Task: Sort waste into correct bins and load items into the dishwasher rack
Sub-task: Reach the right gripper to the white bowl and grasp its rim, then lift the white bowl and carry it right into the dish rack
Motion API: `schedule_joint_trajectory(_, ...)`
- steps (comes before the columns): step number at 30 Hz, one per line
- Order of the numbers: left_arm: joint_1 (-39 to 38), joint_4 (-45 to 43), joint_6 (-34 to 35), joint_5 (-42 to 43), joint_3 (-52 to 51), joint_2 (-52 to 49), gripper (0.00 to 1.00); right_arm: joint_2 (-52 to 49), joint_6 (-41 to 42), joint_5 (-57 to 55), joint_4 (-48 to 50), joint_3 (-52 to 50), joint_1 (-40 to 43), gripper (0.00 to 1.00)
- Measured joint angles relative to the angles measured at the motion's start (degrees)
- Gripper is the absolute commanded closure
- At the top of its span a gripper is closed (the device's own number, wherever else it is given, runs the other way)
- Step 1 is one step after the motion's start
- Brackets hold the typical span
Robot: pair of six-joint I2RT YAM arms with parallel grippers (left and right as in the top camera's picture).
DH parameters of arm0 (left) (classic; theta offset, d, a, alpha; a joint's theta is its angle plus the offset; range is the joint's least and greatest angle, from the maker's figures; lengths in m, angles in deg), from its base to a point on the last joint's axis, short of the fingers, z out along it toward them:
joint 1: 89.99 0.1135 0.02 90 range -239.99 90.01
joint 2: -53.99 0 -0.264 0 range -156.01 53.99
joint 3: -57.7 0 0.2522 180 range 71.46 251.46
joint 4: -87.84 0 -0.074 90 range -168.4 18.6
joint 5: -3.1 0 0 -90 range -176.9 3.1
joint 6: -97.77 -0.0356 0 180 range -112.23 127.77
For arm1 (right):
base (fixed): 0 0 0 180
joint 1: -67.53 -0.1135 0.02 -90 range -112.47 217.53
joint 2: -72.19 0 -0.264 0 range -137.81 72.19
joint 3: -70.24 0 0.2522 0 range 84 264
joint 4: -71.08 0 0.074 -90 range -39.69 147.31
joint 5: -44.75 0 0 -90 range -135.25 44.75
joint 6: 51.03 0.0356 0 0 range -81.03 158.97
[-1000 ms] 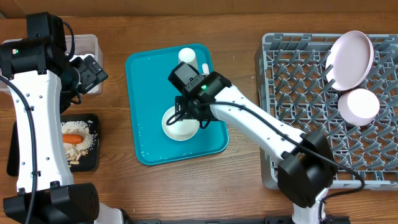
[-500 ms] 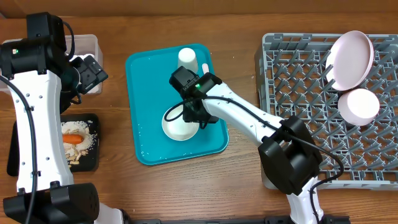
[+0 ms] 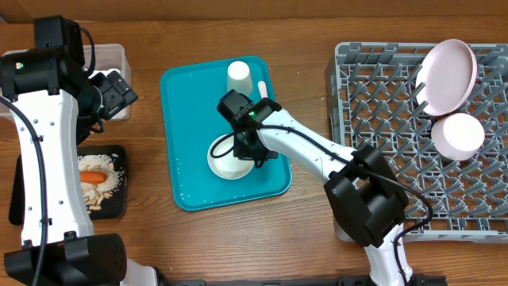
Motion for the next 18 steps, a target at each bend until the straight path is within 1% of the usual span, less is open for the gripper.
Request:
schedule_joint_trajectory(8, 0.0, 0.0, 0.0, 0.0, 0.0, 0.0, 0.0, 0.0, 0.1, 1.1, -0.7, 0.2, 0.0, 0.96)
schedule_joint_trajectory(14, 0.0, 0.0, 0.0, 0.0, 0.0, 0.0, 0.0, 0.2, 0.0, 1.5, -8.8, 3.9, 0.2, 0.96)
schedule_joint_trajectory(18, 0.0, 0.0, 0.0, 0.0, 0.0, 0.0, 0.0, 2.7, 0.1, -1.1, -14.6, 5.9, 0.7, 0.96)
